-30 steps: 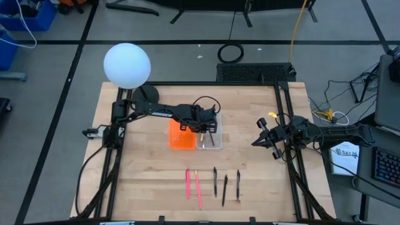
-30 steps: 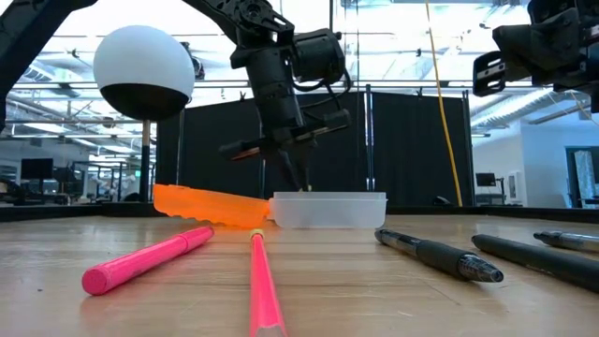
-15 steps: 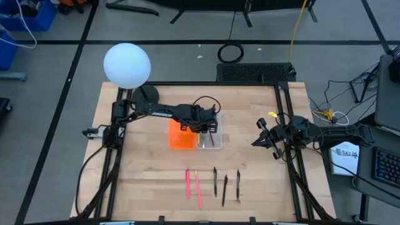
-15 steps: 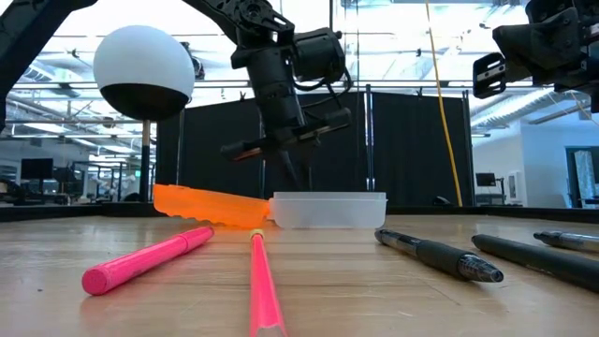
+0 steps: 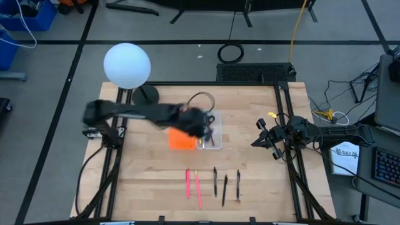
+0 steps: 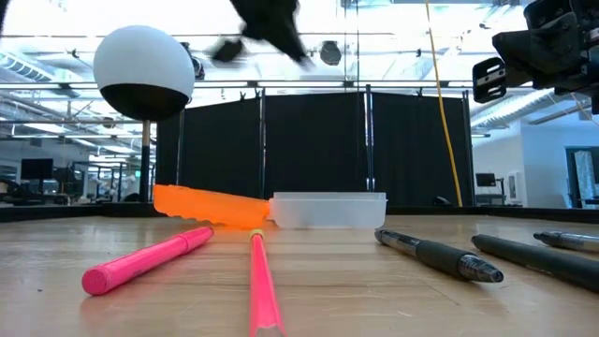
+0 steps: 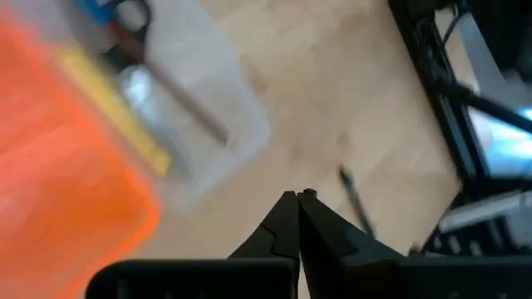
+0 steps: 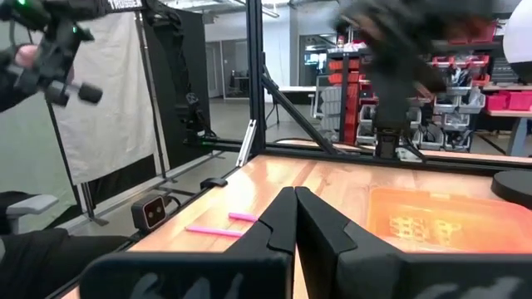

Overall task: Pick & place school supplies into a supply box
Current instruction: Put the pink pen into the orange supply box

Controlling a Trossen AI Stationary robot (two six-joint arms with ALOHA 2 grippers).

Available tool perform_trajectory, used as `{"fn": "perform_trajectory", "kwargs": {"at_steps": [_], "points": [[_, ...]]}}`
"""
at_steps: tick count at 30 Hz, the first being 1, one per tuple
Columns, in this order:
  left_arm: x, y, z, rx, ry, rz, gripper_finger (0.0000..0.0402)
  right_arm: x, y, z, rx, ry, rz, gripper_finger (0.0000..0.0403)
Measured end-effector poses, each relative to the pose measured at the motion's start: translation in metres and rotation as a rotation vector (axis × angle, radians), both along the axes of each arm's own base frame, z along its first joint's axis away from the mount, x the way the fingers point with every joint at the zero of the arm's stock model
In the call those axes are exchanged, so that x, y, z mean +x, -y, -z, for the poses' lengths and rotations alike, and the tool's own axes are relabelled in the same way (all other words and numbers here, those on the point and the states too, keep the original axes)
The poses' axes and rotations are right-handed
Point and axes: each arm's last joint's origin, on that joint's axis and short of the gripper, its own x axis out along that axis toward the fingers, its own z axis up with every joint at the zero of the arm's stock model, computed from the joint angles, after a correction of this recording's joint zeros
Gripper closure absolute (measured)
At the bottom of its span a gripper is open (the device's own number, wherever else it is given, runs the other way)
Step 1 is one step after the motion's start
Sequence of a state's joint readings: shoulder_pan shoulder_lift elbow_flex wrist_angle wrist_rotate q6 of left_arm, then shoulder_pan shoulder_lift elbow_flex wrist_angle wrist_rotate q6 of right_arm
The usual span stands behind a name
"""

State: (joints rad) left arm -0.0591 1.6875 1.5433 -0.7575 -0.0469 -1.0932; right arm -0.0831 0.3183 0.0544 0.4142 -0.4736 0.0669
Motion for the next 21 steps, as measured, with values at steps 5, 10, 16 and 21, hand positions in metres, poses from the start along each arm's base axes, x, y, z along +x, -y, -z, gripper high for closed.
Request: {"fn": "perform_trajectory", "kwargs": {"at_steps": [5, 10, 16, 21], "points": [[-0.066, 0.076, -0.037, 0.063, 0.005, -0.075, 0.0399, 0.000, 0.000, 0.001, 0.001, -0.013, 0.000, 0.0403], [-0.112, 0.134, -0.030, 0.008, -0.099, -0.165, 0.0399, 0.000, 0.000, 0.003, 0.001, -0.028, 0.000, 0.0403], [-0.113, 0.181, 0.018, -0.088, -0.360, -0.273, 0.0400, 0.000, 0.000, 0.002, -0.001, -0.024, 0.000, 0.0403], [-0.085, 0.204, 0.065, -0.153, -0.478, -0.287, 0.0400, 0.000, 0.000, 0.002, -0.002, -0.022, 0.001, 0.0403]]}}
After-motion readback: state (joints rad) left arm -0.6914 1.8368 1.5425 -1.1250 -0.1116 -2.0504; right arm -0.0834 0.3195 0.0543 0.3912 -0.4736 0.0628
